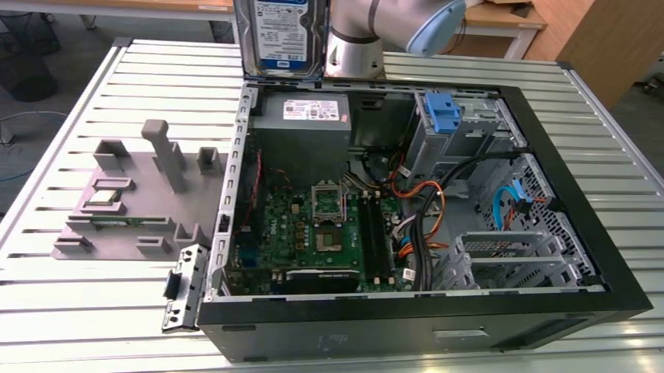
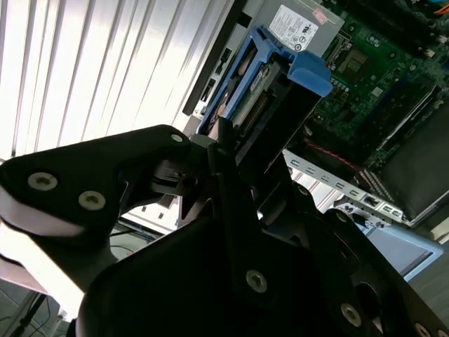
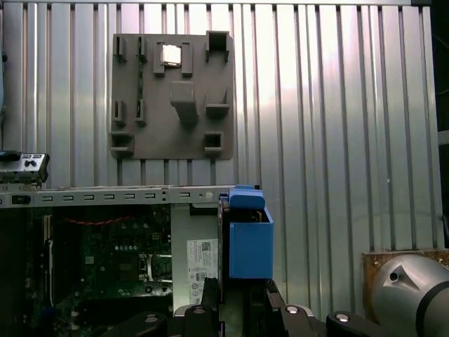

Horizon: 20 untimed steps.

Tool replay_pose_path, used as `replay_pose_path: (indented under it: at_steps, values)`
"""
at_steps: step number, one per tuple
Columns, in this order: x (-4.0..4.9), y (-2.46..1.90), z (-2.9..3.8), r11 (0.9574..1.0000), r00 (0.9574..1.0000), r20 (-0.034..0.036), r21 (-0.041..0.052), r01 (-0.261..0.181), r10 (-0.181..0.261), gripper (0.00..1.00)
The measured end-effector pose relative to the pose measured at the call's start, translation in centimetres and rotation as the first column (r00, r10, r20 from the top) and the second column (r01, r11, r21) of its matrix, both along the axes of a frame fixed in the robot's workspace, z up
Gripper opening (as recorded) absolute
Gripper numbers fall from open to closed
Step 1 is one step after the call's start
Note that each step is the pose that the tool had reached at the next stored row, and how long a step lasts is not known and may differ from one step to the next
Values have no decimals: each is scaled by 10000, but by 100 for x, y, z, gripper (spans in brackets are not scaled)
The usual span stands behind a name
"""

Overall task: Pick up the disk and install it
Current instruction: 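Pick up the disk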

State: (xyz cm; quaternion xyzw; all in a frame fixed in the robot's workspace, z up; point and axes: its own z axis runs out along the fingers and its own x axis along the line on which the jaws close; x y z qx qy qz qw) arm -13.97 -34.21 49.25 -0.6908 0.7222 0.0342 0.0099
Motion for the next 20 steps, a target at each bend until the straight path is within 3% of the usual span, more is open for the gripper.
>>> replay_pose_path:
  at_steps: [16, 20]
  values:
    - [693, 0, -5, 10000, 10000, -3, 0, 1, -1, 35]
    - [821, 0, -5, 10000, 10000, -5, -1, 1, -1, 35]
